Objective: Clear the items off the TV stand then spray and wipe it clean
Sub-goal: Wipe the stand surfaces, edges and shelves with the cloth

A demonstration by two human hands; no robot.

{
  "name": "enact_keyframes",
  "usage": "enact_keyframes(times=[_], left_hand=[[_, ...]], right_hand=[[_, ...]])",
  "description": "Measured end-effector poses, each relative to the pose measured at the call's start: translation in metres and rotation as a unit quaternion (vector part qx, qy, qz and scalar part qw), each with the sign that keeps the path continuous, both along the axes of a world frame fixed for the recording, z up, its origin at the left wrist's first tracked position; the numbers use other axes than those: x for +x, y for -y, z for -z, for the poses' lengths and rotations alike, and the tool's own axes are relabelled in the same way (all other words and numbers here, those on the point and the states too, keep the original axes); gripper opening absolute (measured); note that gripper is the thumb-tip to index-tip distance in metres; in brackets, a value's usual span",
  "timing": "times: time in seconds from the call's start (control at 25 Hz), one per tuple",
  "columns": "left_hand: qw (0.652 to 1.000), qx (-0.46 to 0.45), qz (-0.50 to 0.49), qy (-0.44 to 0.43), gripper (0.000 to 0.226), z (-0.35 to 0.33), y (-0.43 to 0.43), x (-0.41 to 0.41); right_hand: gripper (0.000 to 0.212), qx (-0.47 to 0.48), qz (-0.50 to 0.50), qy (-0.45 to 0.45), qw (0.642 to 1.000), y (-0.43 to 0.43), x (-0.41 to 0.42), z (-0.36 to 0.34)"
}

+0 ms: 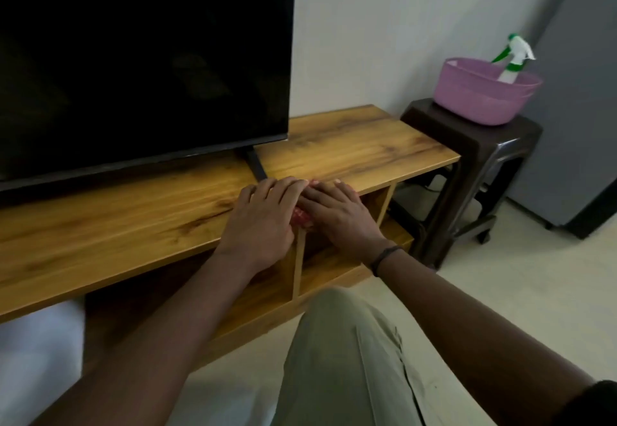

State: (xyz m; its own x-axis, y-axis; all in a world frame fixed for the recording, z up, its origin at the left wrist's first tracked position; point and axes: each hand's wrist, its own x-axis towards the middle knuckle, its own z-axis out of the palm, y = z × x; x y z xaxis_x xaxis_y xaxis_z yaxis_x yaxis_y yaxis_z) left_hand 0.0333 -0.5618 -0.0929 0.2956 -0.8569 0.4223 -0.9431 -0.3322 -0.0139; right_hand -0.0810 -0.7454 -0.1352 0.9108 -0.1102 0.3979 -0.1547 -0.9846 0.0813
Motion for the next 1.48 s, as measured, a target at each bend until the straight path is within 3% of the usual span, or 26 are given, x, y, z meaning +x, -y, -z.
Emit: enact_keyframes(times=[0.2,0.36,0.44,0.52,0.64,0.72,0.76,0.84,0.92,1.0,1.04,1.08,1.2,1.28,1.36,1.48], left_hand=[[0.996,0.07,0.047,-0.012,0.08,-0.001,0.058,0.013],[0.995,0.083,0.038,-0.035,0.07,0.017,0.071,0.023],[0.996,0.07,0.035,-0.035,0.067,0.024,0.073,0.029],[0.997,0.066,0.034,-0.037,0.069,0.027,0.078,0.031],[0.997,0.066,0.033,-0.018,0.069,0.031,0.081,0.032],[0.997,0.069,0.031,-0.009,0.07,0.031,0.081,0.031],[0.997,0.072,0.029,-0.009,0.07,0.031,0.081,0.031],[0.997,0.077,0.024,-0.016,0.071,0.029,0.082,0.03],[0.997,0.075,0.024,-0.024,0.071,0.028,0.082,0.028],[0.997,0.076,0.024,-0.023,0.071,0.028,0.081,0.029],[0.996,0.079,0.024,-0.023,0.072,0.028,0.081,0.029],[0.996,0.08,0.024,-0.026,0.073,0.028,0.082,0.029],[0.996,0.075,0.027,-0.026,0.072,0.029,0.081,0.029],[0.997,0.07,0.03,-0.007,0.069,0.029,0.08,0.03],[0.997,0.07,0.03,0.0,0.066,0.031,0.08,0.03],[0.997,0.061,0.036,0.012,0.063,0.033,0.083,0.032]], right_hand=[[0.062,0.055,0.096,-0.012,0.994,0.102,-0.049,-0.006],[0.06,0.097,0.114,-0.03,0.988,0.156,-0.068,-0.006],[0.058,0.151,0.128,0.001,0.98,0.178,-0.078,0.0],[0.054,0.249,0.183,0.072,0.948,0.203,-0.09,0.006],[0.053,0.413,0.249,0.198,0.853,0.239,-0.091,0.009],[0.056,0.527,0.284,0.296,0.744,0.253,-0.075,-0.002],[0.056,0.561,0.302,0.333,0.696,0.255,-0.066,-0.008],[0.057,0.583,0.328,0.377,0.64,0.247,-0.051,-0.023],[0.063,0.625,0.312,0.414,0.584,0.216,-0.04,-0.028],[0.063,0.712,0.239,0.435,0.497,0.163,-0.032,-0.013],[0.061,0.737,0.208,0.434,0.475,0.133,-0.027,-0.001],[0.059,0.738,0.191,0.434,0.481,0.108,-0.019,0.012],[0.057,0.618,0.211,0.47,0.594,0.068,0.014,0.046],[0.053,0.538,0.235,0.501,0.635,0.067,0.027,0.071],[0.05,0.513,0.257,0.499,0.649,0.071,0.032,0.114],[0.048,0.548,0.277,0.47,0.634,0.065,0.028,0.19]])
